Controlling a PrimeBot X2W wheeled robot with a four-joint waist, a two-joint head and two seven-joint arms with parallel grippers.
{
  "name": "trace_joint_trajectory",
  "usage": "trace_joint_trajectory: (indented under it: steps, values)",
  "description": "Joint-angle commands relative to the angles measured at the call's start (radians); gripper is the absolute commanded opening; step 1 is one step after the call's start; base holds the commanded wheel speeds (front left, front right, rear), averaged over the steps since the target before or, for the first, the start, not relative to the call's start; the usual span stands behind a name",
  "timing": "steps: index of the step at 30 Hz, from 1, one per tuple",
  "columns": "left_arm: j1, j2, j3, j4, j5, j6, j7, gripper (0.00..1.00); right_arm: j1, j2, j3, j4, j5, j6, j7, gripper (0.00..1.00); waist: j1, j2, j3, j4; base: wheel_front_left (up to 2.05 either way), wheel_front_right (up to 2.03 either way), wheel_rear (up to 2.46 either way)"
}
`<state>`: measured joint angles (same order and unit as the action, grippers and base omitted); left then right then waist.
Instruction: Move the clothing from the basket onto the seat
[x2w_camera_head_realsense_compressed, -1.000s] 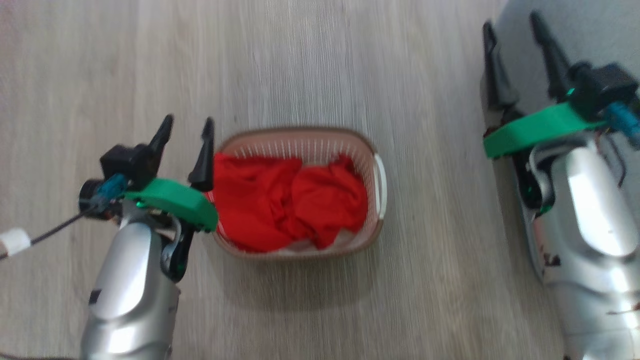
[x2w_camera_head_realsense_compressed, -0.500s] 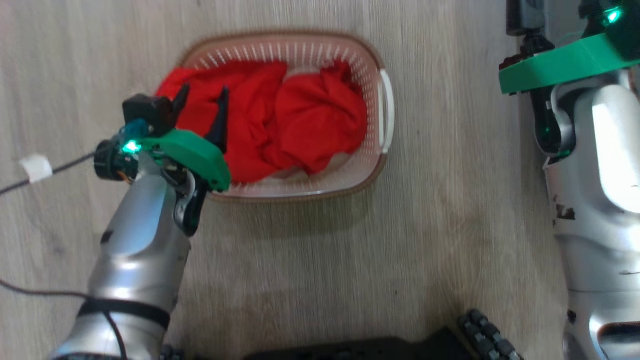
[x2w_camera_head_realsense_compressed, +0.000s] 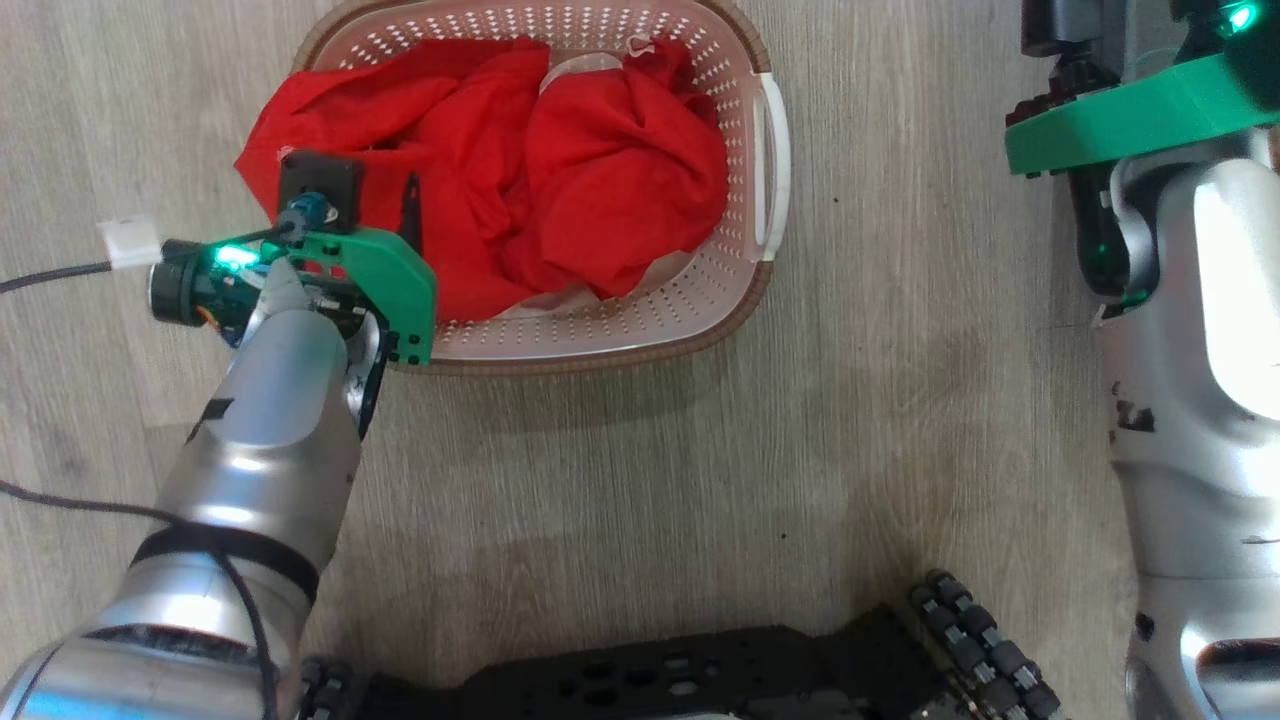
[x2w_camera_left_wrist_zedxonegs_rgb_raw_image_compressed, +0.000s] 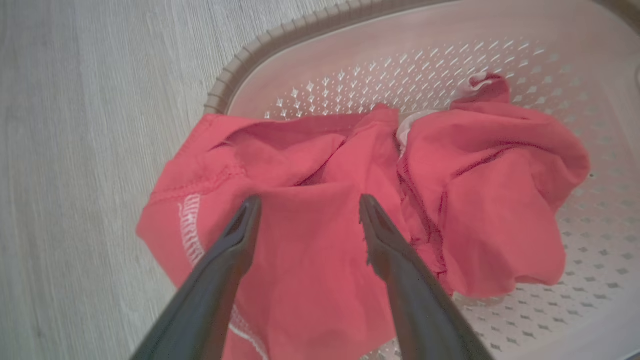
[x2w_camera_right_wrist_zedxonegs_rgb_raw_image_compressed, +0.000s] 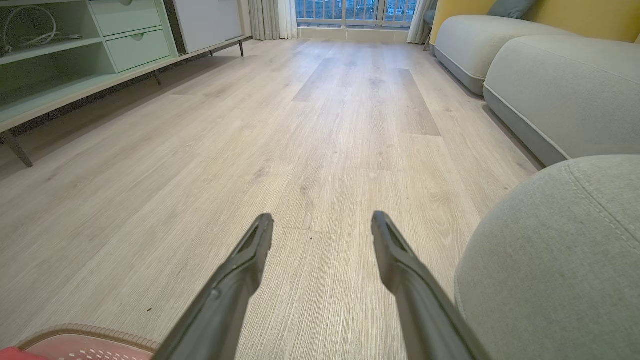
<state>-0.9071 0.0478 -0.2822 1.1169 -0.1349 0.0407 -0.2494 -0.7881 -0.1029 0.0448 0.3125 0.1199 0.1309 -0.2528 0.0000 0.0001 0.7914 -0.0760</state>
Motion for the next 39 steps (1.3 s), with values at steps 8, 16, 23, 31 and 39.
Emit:
trace_joint_trajectory:
  steps: [8,16,23,31,39]
  values:
    - [-0.058,0.061,-0.071,0.055,0.091,0.033,-0.012,1.00,0.001,0.022,0.013,-0.041,-0.002,0.000,-0.009,1.00,0.0000,-0.0001,0.032,-0.011,0.00,0.00,0.00]
    - [-0.118,0.084,-0.149,0.096,0.160,0.049,-0.012,1.00,0.002,0.027,0.012,-0.039,0.004,0.000,-0.009,1.00,0.0000,-0.0001,0.063,-0.016,0.00,0.00,0.00]
    - [-0.181,0.117,-0.308,0.153,0.307,0.036,0.049,1.00,-0.011,0.034,0.021,-0.037,0.012,0.000,-0.009,1.00,0.0000,-0.0001,0.095,-0.024,0.00,0.00,0.00]
    - [-0.218,0.140,-0.423,0.169,0.406,0.011,0.161,1.00,-0.023,0.042,0.028,-0.037,0.017,0.000,-0.009,1.00,0.0000,-0.0001,0.121,-0.042,0.00,0.00,0.00]
    - [-0.229,0.158,-0.480,0.173,0.436,0.003,0.198,0.00,-0.033,0.049,0.024,-0.048,0.018,0.000,-0.009,1.00,0.0000,-0.0001,0.140,-0.057,0.00,0.00,0.00]
